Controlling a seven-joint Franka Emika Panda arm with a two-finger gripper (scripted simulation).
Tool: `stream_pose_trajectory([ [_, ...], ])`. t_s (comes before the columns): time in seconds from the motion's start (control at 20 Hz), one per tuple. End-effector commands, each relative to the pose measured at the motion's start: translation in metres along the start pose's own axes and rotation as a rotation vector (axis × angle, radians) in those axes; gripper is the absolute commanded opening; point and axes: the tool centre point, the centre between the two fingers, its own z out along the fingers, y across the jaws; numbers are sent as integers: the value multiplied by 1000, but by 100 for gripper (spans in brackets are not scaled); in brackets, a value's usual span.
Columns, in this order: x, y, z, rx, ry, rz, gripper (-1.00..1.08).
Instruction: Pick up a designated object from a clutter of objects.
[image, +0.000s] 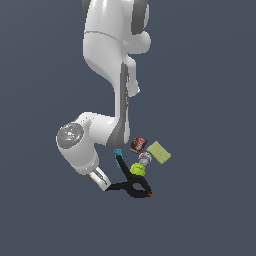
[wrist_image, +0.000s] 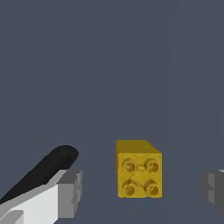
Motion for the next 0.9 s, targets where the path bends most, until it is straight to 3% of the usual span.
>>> stream_pose_trajectory([
  [0.0, 0, 1, 14, -1, -1, 2, 100],
  [0.4, 1, 0, 31, 0, 0, 2, 100],
  [0.45, 1, 0, 31, 0, 0, 2, -100],
  [0.85, 1, 0, 31, 0, 0, 2, -100],
])
